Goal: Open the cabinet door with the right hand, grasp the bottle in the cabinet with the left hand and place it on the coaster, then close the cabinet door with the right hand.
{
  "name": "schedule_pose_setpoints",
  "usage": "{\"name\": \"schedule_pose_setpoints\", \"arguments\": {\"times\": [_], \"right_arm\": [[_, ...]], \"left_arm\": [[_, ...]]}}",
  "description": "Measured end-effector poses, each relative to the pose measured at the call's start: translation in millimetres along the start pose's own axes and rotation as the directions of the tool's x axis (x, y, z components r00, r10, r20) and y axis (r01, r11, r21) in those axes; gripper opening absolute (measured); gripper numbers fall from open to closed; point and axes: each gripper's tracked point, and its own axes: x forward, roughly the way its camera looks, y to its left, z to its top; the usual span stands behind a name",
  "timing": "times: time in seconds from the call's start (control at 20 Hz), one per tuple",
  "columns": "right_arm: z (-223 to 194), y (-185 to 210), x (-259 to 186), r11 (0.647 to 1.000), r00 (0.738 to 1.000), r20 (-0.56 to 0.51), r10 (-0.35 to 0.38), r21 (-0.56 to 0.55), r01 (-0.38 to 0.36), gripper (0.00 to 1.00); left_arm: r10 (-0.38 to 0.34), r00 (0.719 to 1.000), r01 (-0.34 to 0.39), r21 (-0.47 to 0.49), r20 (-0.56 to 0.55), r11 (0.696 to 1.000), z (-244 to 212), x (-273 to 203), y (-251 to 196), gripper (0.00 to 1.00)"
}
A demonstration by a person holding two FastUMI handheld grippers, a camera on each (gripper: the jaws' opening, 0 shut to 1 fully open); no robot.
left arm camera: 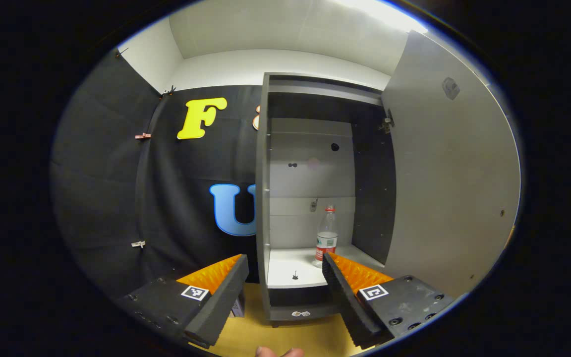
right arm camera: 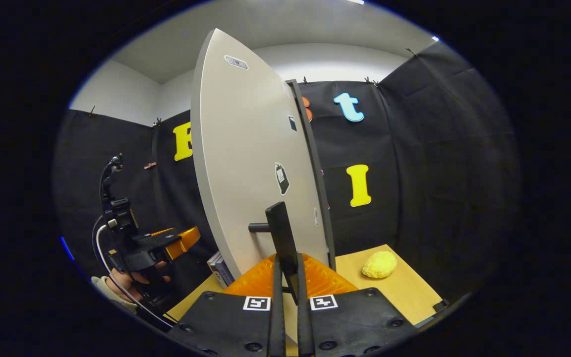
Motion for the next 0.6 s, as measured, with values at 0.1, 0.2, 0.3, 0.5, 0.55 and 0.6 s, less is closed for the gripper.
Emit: {"name": "schedule_pose_setpoints", "arguments": {"times": [0.1,0.2,0.3,0.5,0.55,0.6], "right_arm": [[9,-26,-15,0.998,0.999,0.014,-0.047,-0.033,0.047,0.13],[15,-55,-22,0.992,0.995,0.024,-0.094,-0.082,0.095,0.13],[20,-76,-30,0.987,0.991,0.034,-0.130,-0.086,0.132,0.11],[21,-72,-29,0.997,0.998,0.017,-0.063,-0.034,0.064,0.09],[21,-70,-29,0.997,0.998,0.018,-0.054,-0.046,0.055,0.09],[22,-73,-30,0.997,0.998,0.021,-0.060,-0.056,0.061,0.09]], "left_arm": [[-0.016,1.000,0.016,0.006,-0.002,1.000,-1,0,-14,0.95],[-0.029,1.000,0.029,0.004,-0.004,1.000,-1,-1,-28,0.94],[-0.035,0.999,0.035,0.012,0.000,0.999,1,0,-39,0.92],[-0.049,0.999,0.049,0.031,-0.002,0.998,0,4,-59,0.92],[-0.054,0.999,0.054,0.034,-0.002,0.998,0,5,-64,0.92],[-0.057,0.998,0.057,0.036,-0.001,0.998,1,6,-69,0.92]]}}
